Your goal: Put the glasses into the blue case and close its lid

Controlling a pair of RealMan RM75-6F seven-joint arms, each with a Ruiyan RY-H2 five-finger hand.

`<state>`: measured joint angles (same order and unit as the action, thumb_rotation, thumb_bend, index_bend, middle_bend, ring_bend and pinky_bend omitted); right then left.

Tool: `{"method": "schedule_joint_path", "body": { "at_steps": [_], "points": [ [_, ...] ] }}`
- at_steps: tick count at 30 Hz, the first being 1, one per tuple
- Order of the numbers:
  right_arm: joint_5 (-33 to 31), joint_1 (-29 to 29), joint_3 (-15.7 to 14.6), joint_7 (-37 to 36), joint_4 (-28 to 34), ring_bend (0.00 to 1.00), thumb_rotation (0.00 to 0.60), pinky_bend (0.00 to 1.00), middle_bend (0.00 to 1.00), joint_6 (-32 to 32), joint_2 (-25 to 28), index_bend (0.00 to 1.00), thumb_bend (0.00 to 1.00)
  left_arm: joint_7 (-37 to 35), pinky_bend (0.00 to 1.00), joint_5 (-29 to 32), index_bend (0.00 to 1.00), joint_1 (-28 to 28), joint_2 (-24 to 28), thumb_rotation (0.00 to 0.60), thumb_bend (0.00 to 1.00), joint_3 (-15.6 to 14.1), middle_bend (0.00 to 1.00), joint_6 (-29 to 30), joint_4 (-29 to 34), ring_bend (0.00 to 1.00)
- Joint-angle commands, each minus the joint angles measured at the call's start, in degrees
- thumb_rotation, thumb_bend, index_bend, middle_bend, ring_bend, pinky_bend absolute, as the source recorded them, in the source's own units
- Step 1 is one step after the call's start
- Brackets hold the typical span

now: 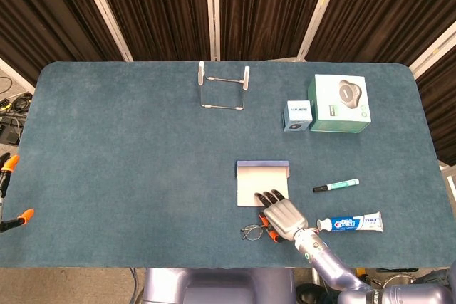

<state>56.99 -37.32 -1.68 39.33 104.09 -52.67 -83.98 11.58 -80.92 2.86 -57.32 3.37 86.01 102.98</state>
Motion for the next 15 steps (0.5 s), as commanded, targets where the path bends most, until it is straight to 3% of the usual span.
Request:
{"method": "schedule_joint_path", "body": {
  "at_steps": [1,15],
  "points": [
    [-0.1,-0.2,-0.2,0.1,-0.1,0.0,0.6,0.0,0.0,-0.2,0.0,0.57,0.33,0.1,0.0,0.1,0.0,0.1,0.0,0.6,0.0,0.0,0.0,-0.1,0.0,0.0],
    [2.4,0.0,0.6,-5.6,1.1,0.0,0.6,0.0,0.01,-1.5,1.9,0.65,0.39,0.4,0.0,0.1,0.0,0.1,-0.1,0.6,0.0,0.0,0.0,0.0,0.1,0.0]
  ]
}}
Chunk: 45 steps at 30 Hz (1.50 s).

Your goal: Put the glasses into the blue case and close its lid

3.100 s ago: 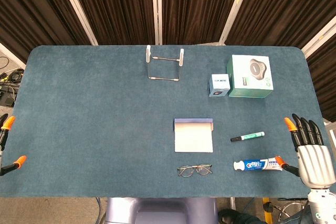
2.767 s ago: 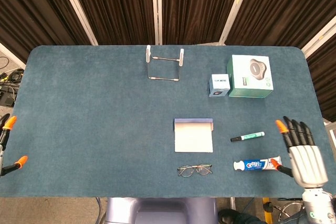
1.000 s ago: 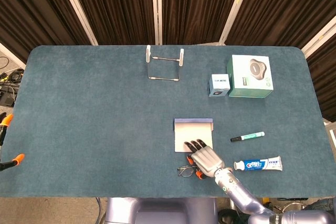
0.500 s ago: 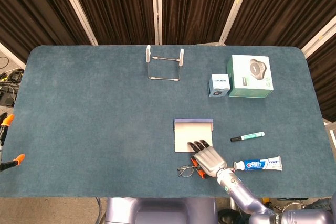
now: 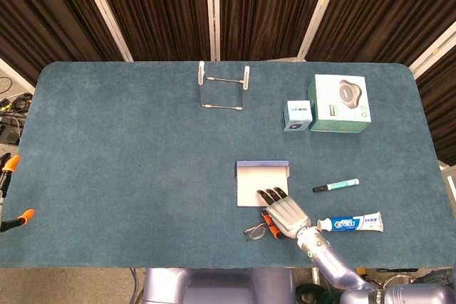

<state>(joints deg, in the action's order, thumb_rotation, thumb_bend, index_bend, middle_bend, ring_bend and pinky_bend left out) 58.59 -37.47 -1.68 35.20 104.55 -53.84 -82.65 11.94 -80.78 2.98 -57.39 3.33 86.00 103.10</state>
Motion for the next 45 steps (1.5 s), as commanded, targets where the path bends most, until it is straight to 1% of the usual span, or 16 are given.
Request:
{"method": "schedule_joint_path", "body": {
  "at_steps": [1,8,14,18,22,27,34,40,43,45],
  "points": [
    [1.1,0.1,0.9,-2.1,0.8,0.0,0.6,0.0,0.01,-0.4,0.8,0.65,0.39,0.0,0.0,0.0,0.0,0.0,0.0,0.6,0.0,0.0,0.0,0.1,0.0,0.0],
    [0.3,-0.3,2.8,-5.3,2.1,0.0,0.6,0.0,0.02,-0.5,1.9,0.66,0.4,-0.4,0.0,0.0,0.0,-0.1,0.1,0.6,0.0,0.0,0.0,0.2,0.1,0.0],
    [-1.6,-1.1,5.7,-7.7,1.5,0.0,0.6,0.0,0.02,-1.0,1.3,0.66,0.41,-0.6,0.0,0.2,0.0,0.0,0.2,0.6,0.0,0.1,0.0,0.1,0.0,0.0],
    [-3.5,-2.3,7.4,-7.4,-0.8,0.0,0.6,0.0,0.02,-1.3,-0.6,0.66,0.41,-0.5,0.0,0.5,0.0,0.0,0.2,0.6,0.0,0.2,0.0,0.0,0.0,0.0],
    [-7.1,-4.5,9.7,-6.2,-5.6,0.0,0.6,0.0,0.02,-1.1,-4.0,0.66,0.41,-0.5,0.0,1.2,0.0,0.2,0.1,0.6,0.0,0.4,0.0,-0.3,-0.2,0.0],
    [-10.1,-6.2,11.2,-5.8,-9.6,0.0,0.6,0.0,0.02,-1.0,-6.8,0.66,0.41,-0.8,0.0,2.6,0.0,0.5,0.1,0.6,0.0,0.9,0.0,-1.1,-0.7,0.0],
    [-13.5,-7.8,12.3,-5.7,-14.6,0.0,0.6,0.0,0.02,-0.7,-9.5,0.65,0.41,-1.5,0.0,3.7,0.0,0.7,0.2,0.6,0.0,1.2,0.0,-1.7,-1.1,0.0],
    [-14.8,-8.4,12.4,-5.1,-17.2,0.0,0.6,0.0,0.02,-1.1,-10.3,0.64,0.4,-1.8,0.0,3.9,0.0,0.8,0.2,0.6,0.0,1.2,0.0,-1.9,-1.3,0.0],
    [-15.0,-8.3,12.3,-5.2,-18.0,0.0,0.6,0.0,0.01,-1.6,-10.4,0.58,0.4,-1.8,0.0,3.9,0.0,0.8,0.3,0.6,0.0,1.2,0.0,-1.9,-1.4,0.0],
    [-14.8,-8.2,12.2,-5.3,-17.9,0.0,0.6,0.0,0.0,-1.7,-10.2,0.51,0.35,-1.8,0.0,3.9,0.0,0.8,0.2,0.6,0.0,1.2,0.0,-1.9,-1.4,0.0]
  ]
}}
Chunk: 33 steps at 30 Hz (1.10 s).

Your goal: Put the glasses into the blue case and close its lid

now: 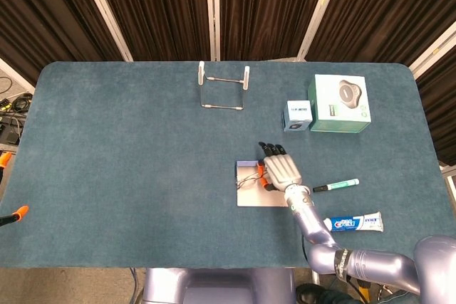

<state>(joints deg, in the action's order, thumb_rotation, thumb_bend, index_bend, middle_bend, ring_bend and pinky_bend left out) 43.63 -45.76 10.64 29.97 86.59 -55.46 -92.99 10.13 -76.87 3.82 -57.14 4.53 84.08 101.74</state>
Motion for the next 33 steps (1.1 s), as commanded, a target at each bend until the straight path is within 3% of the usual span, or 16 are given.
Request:
{"method": "schedule_joint_path", "body": {
  "at_steps": [1,3,5,17,26,33],
  "points": [
    [0.3,0.2,-0.2,-0.2,0.2,0.0,0.6,0.0,0.0,0.0,0.3,0.45,0.28,0.0,0.0,0.0,0.0,0.0,0.0,0.6,0.0,0.0,0.0,0.0,0.0,0.0],
    [0.9,0.4,-0.4,-0.6,0.7,0.0,0.6,0.0,0.0,-0.1,0.9,0.35,0.16,0.0,0.0,0.0,0.0,0.1,0.0,0.6,0.0,0.0,0.0,-0.1,0.0,0.0],
    [1.9,0.8,-0.5,-1.3,1.5,0.0,0.6,0.0,0.0,-0.4,1.6,0.28,0.11,0.1,0.0,-0.1,0.0,0.1,0.0,0.6,0.0,-0.1,0.0,-0.1,0.0,0.0],
    [11.7,2.6,-2.3,-3.8,7.4,0.0,0.6,0.0,0.0,-3.2,4.6,0.24,0.1,0.7,0.0,-1.9,0.0,-0.2,0.0,0.6,0.0,-0.7,0.0,0.9,1.0,0.0],
    [12.1,0.3,-2.6,-0.8,-1.2,0.0,0.6,0.0,0.0,-1.3,-1.8,0.24,0.11,1.4,0.0,0.6,0.0,0.7,-0.8,0.6,0.0,0.0,0.0,-0.8,-0.1,0.0],
    [12.5,-0.6,-2.2,-2.1,-6.9,0.0,0.6,0.0,0.0,1.1,-3.5,0.24,0.11,1.2,0.0,2.6,0.0,1.2,-1.1,0.6,0.0,0.5,0.0,-2.1,-1.1,0.0]
  ]
}}
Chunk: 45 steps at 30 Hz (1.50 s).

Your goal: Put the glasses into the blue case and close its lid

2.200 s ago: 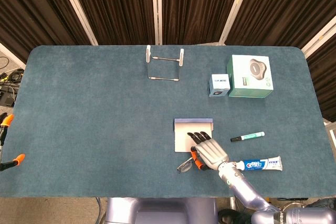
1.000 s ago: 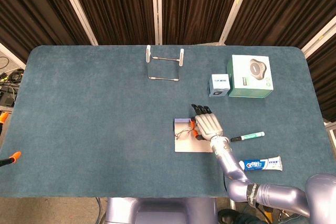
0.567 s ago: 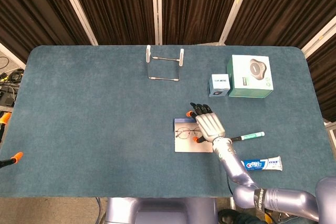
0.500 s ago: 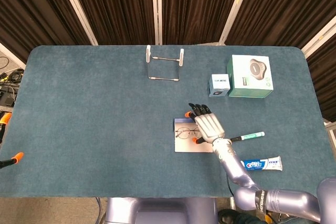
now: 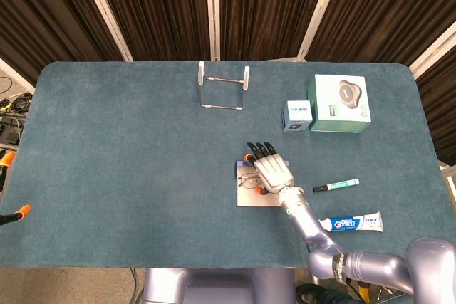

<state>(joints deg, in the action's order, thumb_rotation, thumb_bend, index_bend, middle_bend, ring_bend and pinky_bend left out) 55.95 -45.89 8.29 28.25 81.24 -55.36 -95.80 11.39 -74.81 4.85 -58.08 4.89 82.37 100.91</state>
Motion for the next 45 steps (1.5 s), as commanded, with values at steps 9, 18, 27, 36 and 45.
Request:
{"method": "schedule_joint_path", "body": {
  "at_steps": [9,18,27,36,45],
  "points": [
    [0.4,-1.3,0.6,-0.9,-5.8,0.0,0.6,0.0,0.0,3.0,-2.0,0.24,0.11,-0.1,0.0,1.9,0.0,0.5,-0.2,0.6,0.0,0.5,0.0,-1.1,-0.7,0.0],
    [-0.2,-2.0,2.5,-3.1,-12.9,0.0,0.6,0.0,0.0,4.5,-4.1,0.24,0.1,0.6,0.0,3.3,0.0,1.1,-0.7,0.6,0.0,0.7,0.0,-2.0,-1.3,0.0],
    [-2.0,-2.1,3.9,-2.2,-14.2,0.0,0.6,0.0,0.0,4.5,-3.8,0.23,0.1,1.2,0.0,3.7,0.0,1.4,-1.0,0.6,0.0,0.6,0.0,-2.4,-1.3,0.0],
    [-1.9,-0.7,2.5,-0.2,-8.1,0.0,0.6,0.0,0.0,3.6,-0.4,0.16,0.1,1.1,0.0,3.4,0.0,1.3,-0.9,0.6,0.0,0.5,0.0,-2.1,-1.1,0.0],
    [7.3,4.0,-2.8,0.3,10.2,0.0,0.6,0.0,0.0,-2.5,10.0,0.03,0.1,-0.1,0.0,0.1,0.0,0.5,0.0,0.6,0.0,-0.3,0.0,-0.1,0.4,0.0]
  ]
}}
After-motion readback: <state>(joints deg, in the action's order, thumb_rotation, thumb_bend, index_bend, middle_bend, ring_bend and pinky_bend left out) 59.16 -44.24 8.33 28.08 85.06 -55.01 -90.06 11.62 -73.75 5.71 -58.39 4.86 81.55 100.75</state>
